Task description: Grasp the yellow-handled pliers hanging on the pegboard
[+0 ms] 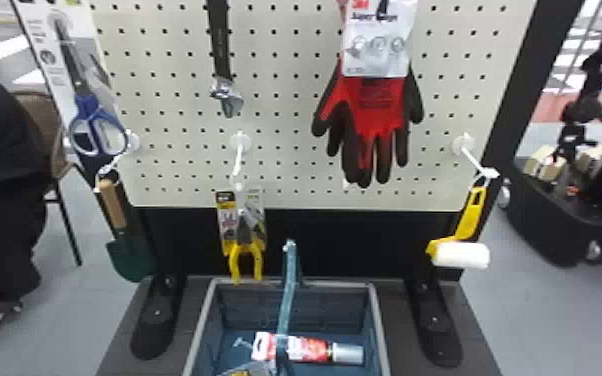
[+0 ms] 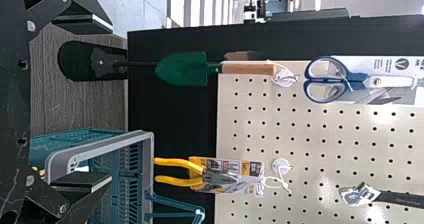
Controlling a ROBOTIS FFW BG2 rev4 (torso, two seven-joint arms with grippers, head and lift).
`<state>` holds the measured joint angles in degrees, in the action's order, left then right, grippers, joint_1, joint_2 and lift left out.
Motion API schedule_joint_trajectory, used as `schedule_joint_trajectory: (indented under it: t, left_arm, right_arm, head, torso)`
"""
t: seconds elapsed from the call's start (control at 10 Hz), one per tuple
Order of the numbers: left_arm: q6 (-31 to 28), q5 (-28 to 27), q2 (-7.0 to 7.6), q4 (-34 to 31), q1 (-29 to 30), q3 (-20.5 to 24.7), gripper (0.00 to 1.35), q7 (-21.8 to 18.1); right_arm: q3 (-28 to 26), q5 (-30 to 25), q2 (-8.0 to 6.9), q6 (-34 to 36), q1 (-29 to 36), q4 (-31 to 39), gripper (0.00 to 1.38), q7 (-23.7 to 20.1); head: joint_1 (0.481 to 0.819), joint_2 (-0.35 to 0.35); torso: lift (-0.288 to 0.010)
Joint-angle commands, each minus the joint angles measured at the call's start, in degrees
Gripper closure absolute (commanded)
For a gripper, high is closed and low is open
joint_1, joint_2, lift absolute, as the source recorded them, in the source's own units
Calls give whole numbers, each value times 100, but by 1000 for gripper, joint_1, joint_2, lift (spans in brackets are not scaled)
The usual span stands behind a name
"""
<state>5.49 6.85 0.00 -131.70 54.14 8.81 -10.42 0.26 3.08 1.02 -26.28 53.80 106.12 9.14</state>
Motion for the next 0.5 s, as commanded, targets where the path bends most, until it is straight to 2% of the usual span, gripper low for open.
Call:
schedule_joint_trajectory:
  t: [0.0,0.4]
  left_arm:
    - [-136,-44,-15,28,-181,121,248,-214]
    - [-531,-404,-15,562,-1313,648,248,-1322]
  right_arm:
    - [0,17,-6,0,0,-1,268,0]
    - [0,26,-6,0,-12,-1,268,0]
  head:
    - [549,0]
    - [549,0]
  torso:
    - [-100]
    - [-100]
